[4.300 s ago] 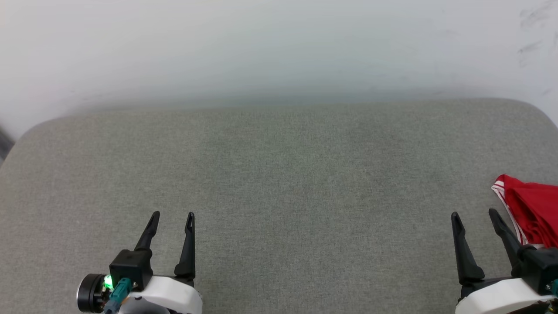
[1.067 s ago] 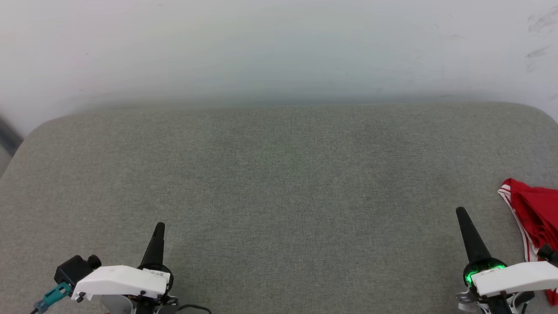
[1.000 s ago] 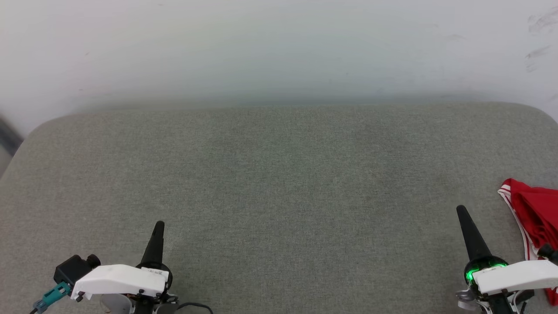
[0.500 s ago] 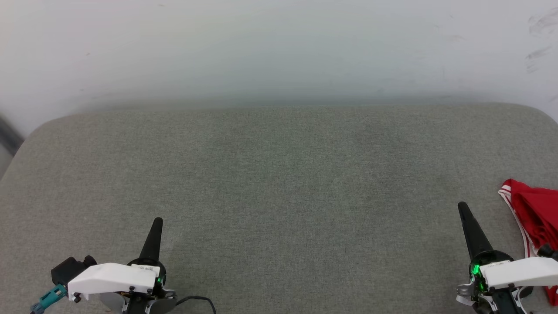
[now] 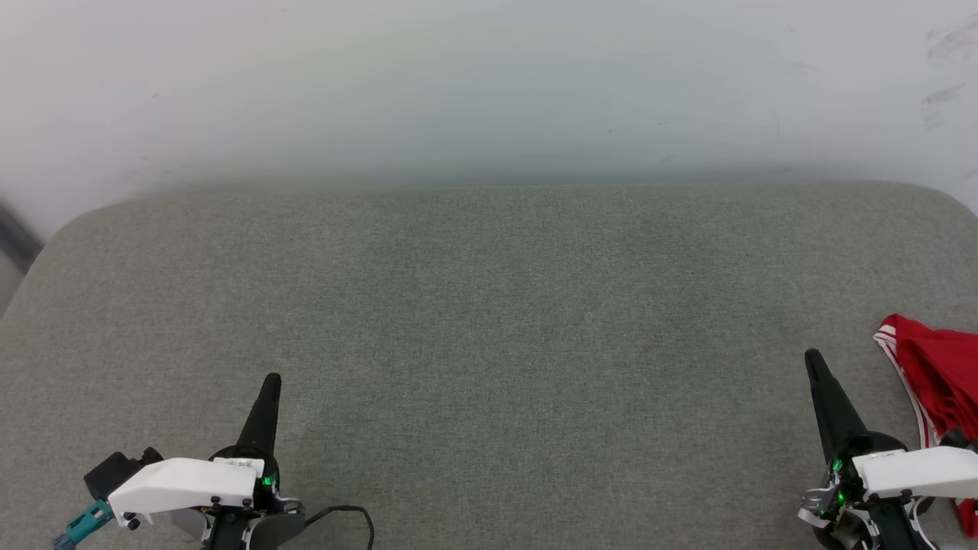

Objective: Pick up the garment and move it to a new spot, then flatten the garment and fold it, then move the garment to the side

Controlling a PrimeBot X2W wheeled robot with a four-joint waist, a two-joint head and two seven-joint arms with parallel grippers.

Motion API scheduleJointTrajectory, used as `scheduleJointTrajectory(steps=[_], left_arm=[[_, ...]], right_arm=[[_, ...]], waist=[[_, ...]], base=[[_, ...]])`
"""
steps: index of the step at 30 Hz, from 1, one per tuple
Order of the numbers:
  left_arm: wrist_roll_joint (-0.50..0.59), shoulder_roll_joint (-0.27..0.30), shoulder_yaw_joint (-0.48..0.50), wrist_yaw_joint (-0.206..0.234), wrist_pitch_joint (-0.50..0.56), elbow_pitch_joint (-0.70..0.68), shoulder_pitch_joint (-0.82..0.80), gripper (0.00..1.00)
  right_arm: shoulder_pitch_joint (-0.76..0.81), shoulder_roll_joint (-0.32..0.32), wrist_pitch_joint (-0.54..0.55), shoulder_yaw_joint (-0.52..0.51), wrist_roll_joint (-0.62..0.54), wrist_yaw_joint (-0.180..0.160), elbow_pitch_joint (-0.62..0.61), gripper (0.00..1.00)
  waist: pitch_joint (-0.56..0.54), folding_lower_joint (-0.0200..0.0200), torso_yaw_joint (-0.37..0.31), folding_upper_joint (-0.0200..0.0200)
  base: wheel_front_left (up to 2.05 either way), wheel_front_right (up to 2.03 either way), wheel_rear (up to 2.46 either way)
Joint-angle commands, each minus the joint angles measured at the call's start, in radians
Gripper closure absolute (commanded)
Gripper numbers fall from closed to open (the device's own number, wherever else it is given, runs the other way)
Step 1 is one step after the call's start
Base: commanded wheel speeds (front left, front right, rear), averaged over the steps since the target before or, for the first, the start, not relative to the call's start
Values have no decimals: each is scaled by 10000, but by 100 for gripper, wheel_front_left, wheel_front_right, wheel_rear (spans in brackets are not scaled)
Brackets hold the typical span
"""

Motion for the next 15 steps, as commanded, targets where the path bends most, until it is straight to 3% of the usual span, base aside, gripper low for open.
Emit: scheduleJointTrajectory(steps=[1, 15], left_arm=[[-194, -44, 70, -90, 63, -12, -164, 100], [-1156, -150, 333, -242, 348, 37, -251, 100]], right_arm=[[-178, -29, 21, -33, 253, -2, 30, 100], [-348, 6, 122, -98, 1343, -2, 314, 100]], waist=[[-2, 0, 1, 0], [-17, -1, 13, 0]], base=[[0, 0, 0], [0, 0, 0]])
